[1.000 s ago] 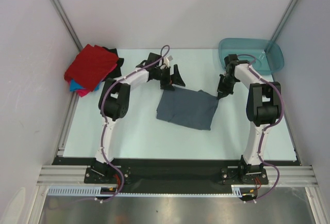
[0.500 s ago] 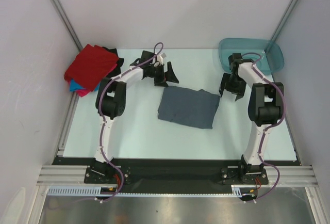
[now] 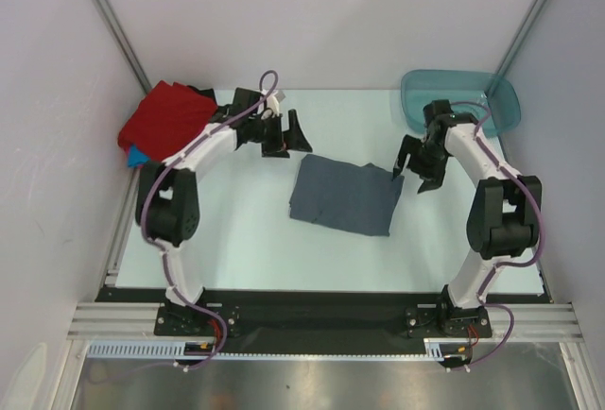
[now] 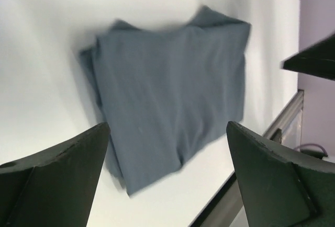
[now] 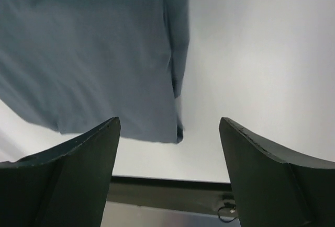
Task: Fold and stack the t-shirts
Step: Fold the tshirt
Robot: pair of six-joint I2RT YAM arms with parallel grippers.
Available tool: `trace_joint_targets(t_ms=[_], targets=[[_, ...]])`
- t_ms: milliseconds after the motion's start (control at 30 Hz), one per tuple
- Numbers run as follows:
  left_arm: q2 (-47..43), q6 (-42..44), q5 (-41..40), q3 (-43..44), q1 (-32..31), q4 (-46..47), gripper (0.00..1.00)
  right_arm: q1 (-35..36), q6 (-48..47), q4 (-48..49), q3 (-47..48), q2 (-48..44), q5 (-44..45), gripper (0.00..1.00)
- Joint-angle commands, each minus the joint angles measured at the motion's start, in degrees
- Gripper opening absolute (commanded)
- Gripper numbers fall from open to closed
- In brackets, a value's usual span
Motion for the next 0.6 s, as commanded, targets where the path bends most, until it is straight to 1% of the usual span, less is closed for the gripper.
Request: trace_joint_targets(t_ms=[0, 33, 100, 200, 267, 367, 533, 567], targets=[[-10.5, 0.8, -0.8, -9.2, -0.8, 0.2, 1.0, 1.8, 2.5, 0.1, -5.4, -2.5, -7.9, 0.82], [-11.8, 0.9, -1.4, -11.3, -1.1, -0.2, 1.0, 2.4, 2.8, 0.6, -7.9, -3.3, -8.1, 0.82], [-15.7, 0.6, -2.2, -17.2, -1.4, -0.1, 1.0, 3.7, 3.0, 1.2, -9.4, -3.8, -8.4, 0.81], [-20.0, 1.0, -5.6, -22.8, -2.4, -1.6, 1.0, 5.9, 3.3, 1.3, -10.8, -5.0, -8.0, 0.81], [-21.4, 1.7, -9.0, -24.0, -3.1, -2.7, 1.0, 6.5, 3.5, 1.2, -11.3, -5.6, -8.2, 0.81], [-21.6, 1.9, -11.3, -25.9, -4.3, -4.1, 1.0, 7.6, 3.8, 1.3, -11.5, -6.1, -8.4, 0.81], [-22.6, 0.9, -14.8, -31.1, -7.5, -1.4, 1.0, 8.4, 4.1, 0.8, -10.9, -6.5, -8.3, 0.81], [-22.7, 1.0, -15.2, -31.8, -8.0, -1.0, 0.98, 8.6, 4.1, 0.8, -10.8, -6.8, -8.2, 0.81]])
